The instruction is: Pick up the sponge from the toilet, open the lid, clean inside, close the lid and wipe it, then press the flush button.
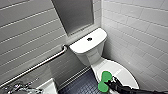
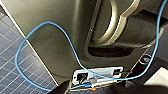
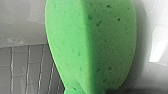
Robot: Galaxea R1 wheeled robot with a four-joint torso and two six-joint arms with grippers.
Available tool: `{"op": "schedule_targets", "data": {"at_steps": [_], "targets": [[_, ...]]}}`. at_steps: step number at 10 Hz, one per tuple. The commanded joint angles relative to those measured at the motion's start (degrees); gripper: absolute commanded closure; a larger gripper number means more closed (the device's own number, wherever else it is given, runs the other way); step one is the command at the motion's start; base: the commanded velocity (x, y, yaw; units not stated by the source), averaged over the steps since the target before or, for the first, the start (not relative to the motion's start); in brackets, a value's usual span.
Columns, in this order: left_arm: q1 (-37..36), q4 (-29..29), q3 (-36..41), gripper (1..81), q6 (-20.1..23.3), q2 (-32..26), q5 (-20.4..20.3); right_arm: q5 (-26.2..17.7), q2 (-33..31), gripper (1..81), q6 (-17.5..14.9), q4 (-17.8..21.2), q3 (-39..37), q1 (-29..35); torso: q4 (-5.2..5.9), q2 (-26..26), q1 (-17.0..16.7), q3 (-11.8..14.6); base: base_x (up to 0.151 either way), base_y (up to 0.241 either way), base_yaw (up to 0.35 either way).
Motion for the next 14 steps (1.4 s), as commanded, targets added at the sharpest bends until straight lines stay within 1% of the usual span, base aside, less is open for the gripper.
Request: {"op": "schedule_targets", "data": {"at_steps": [1, 2, 3, 4, 7, 8, 9, 10, 11, 12, 14], "targets": [[1.06, -0.12, 0.25, 1.0, 0.42, -1.27, 5.49, 5.26, -12.88, 81.1, 1.00, -2.82, 14.33, -1.69, 0.00, 0.00, 0.00, 0.00, 0.000, 0.000, 0.000], [1.06, -0.11, 0.25, 1.0, 0.42, -1.27, 5.49, 7.02, -14.29, 81.1, 1.70, -4.31, 14.95, -4.50, 0.00, 0.00, 0.00, 0.00, 0.000, 0.000, 0.000], [0.97, -0.03, 0.25, 1.0, 0.42, -1.36, 5.49, 7.65, -15.17, 81.1, 3.90, -6.24, 14.60, -7.13, 0.00, 0.00, 0.00, 0.00, 0.000, 0.000, 0.000], [1.06, -0.03, 0.25, 1.0, 0.42, -1.36, 5.49, 7.82, -17.01, 81.1, 7.75, -9.75, 15.47, -9.68, 0.00, 0.00, 0.00, 0.00, 0.000, 0.000, 0.000], [0.79, -0.12, 0.25, 1.0, 0.42, -1.62, 5.49, 13.70, -24.12, 81.1, 20.49, -22.84, 19.17, -20.66, 0.00, 0.00, 0.00, 0.00, 0.000, 0.000, 0.000], [0.62, -0.47, 0.25, 1.0, 0.42, -1.88, 5.49, 15.46, -27.20, 81.1, 25.85, -27.76, 20.05, -25.31, 0.00, -0.02, 0.00, 0.00, 0.000, 0.000, 0.000], [0.18, -0.73, 0.25, 1.0, 0.33, -2.14, 5.49, 17.56, -29.49, 81.1, 31.47, -33.73, 20.05, -30.58, 0.00, -0.02, 0.00, 0.00, 0.000, 0.000, 0.000], [-0.34, -0.82, 0.33, 1.0, 0.07, -2.15, 5.40, 19.77, -30.38, 81.1, 35.87, -38.92, 19.36, -35.95, 0.00, -0.02, 0.00, 0.00, 0.000, 0.000, 0.000], [-0.79, -0.82, 0.51, 1.0, -0.02, -2.15, 5.40, 20.21, -30.47, 81.1, 38.34, -42.79, 18.39, -40.61, 0.00, -0.02, 0.00, 0.00, 0.000, 0.000, 0.000], [-1.05, -0.82, 1.12, 1.0, -0.02, -2.23, 4.88, 20.21, -29.77, 81.1, 38.71, -45.26, 17.33, -44.48, 0.00, -0.02, 0.00, 0.00, 0.000, 0.000, 0.000], [-1.93, -0.82, 1.83, 1.0, -0.11, -2.32, 4.61, 20.13, -25.99, 81.1, 38.62, -52.12, 15.05, -51.52, 0.00, -0.02, 0.00, 0.00, 0.000, 0.000, 0.000]]}}
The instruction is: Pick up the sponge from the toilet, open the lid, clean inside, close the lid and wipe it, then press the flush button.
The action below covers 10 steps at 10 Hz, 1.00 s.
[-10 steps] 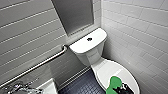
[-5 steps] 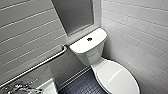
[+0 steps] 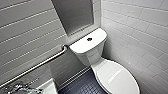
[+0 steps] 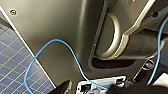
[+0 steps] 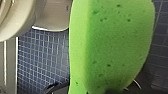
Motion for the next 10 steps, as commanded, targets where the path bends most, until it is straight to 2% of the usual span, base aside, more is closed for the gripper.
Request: {"op": "schedule_targets", "data": {"at_steps": [1, 3, 4, 6, 8, 9, 10], "targets": [[-0.40, -0.69, 0.75, 1.0, 0.09, -1.53, 5.03, 0.80, 2.93, 81.1, 5.67, -18.97, -3.20, -11.14, 0.00, 0.00, 0.00, 0.00, 0.000, 0.000, 0.000], [-2.15, -0.69, 2.59, 1.0, 0.00, -1.62, 5.11, 0.81, 7.60, 81.1, 5.67, -23.90, -8.58, -15.45, 0.00, 0.00, 0.00, 0.00, 0.000, 0.000, 0.000], [-2.94, -0.60, 4.78, 1.0, 0.00, -1.97, 5.11, 0.89, 10.23, 81.1, 5.76, -24.44, -11.39, -17.21, 0.00, 5.73, -3.69, 0.02, 0.000, 0.000, 0.000], [-4.26, -0.69, 8.30, 1.0, 0.00, -3.46, 5.20, 0.89, 15.23, 81.1, 5.67, -24.61, -17.26, -19.15, 0.00, 6.69, -4.35, 0.02, 0.000, 0.000, 0.000], [-4.79, -0.60, 9.19, 1.0, 0.00, -4.26, 5.20, 0.63, 19.82, 81.1, 5.32, -24.79, -22.63, -19.77, 0.00, 10.36, -6.71, 0.02, 0.000, 0.000, 0.000], [-5.14, -0.60, 9.19, 1.0, 0.00, -4.43, 5.20, 0.45, 21.66, 81.1, 5.23, -24.79, -24.92, -19.85, -1.25, 12.53, -8.11, 1.76, 0.000, 0.000, 0.000], [-5.59, -0.69, 9.19, 1.0, 0.00, -4.43, 5.20, 0.19, 23.08, 81.1, 5.14, -24.79, -26.78, -19.85, -3.57, 19.85, -12.83, 9.30, 0.000, 0.000, 0.000]]}}
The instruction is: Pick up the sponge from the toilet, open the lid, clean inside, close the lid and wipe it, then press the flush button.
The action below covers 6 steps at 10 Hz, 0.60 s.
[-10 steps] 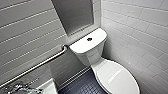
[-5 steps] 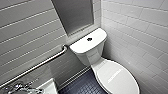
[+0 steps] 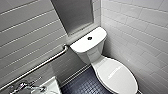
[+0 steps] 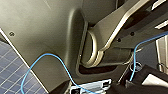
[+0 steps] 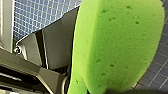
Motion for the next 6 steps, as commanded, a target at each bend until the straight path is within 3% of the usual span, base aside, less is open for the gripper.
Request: {"op": "schedule_targets", "data": {"at_steps": [1, 5, 6], "targets": [[-0.56, -0.60, 0.67, 1.0, 0.05, -1.07, 5.06, -4.03, 4.22, 81.1, 0.16, -3.35, -4.43, -3.79, -2.74, 5.43, -3.50, 5.09, 0.000, 0.000, 0.000], [-1.17, -0.69, 0.32, 1.0, -0.04, -0.80, 4.97, -4.56, 7.29, 81.1, -0.02, -4.05, -8.12, -3.44, -8.14, 13.40, -8.75, 11.03, 0.000, 0.000, 0.000], [-1.35, -0.77, 0.23, 1.0, -0.21, -0.89, 4.88, -5.43, 8.87, 81.1, 0.07, -4.05, -10.83, -3.18, -8.99, 15.59, -10.18, 12.21, 0.000, 0.000, 0.000]]}}
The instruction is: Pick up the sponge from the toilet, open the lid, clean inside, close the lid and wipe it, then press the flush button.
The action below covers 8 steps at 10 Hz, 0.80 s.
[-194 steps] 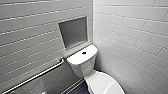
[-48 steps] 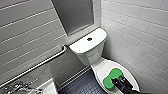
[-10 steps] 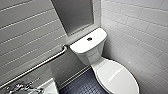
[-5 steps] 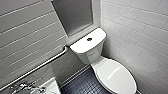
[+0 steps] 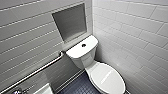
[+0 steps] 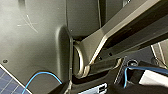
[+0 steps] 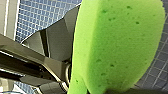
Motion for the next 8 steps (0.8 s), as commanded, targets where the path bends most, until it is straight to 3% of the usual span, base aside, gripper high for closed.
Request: {"op": "schedule_targets", "data": {"at_steps": [1, 2, 5, 6, 8], "targets": [[-0.50, -1.91, -0.18, 1.0, -0.59, -1.13, 4.69, -5.07, 3.20, 81.1, 0.09, -2.04, -5.06, -1.47, 0.09, 5.57, -3.58, -0.09, 0.000, 0.000, 0.000], [-0.50, -2.70, -1.24, 1.0, -0.59, -0.96, 3.99, -6.03, 4.77, 81.1, 0.09, -2.04, -7.96, -1.38, -0.68, 7.52, -4.94, 0.46, 0.000, 0.000, 0.000], [-0.33, -3.41, -7.20, 1.0, -0.59, 1.41, 3.72, -11.65, 10.13, 81.1, -0.17, -2.13, -16.22, -0.50, -0.94, 13.64, -8.89, 1.09, 0.000, 0.000, 0.000], [-0.15, -3.32, -9.24, 1.0, -0.59, 2.47, 3.72, -13.16, 11.73, 81.1, -0.17, -3.27, -18.71, -0.32, -0.94, 16.00, -10.42, 4.94, 0.000, 0.000, 0.000], [-0.07, -3.32, -11.97, 1.0, -0.59, 3.79, 3.80, -15.80, 14.81, 81.1, -0.08, -5.12, -24.33, 0.03, -0.94, 19.41, -12.61, 6.80, 0.000, 0.000, 0.000]]}}
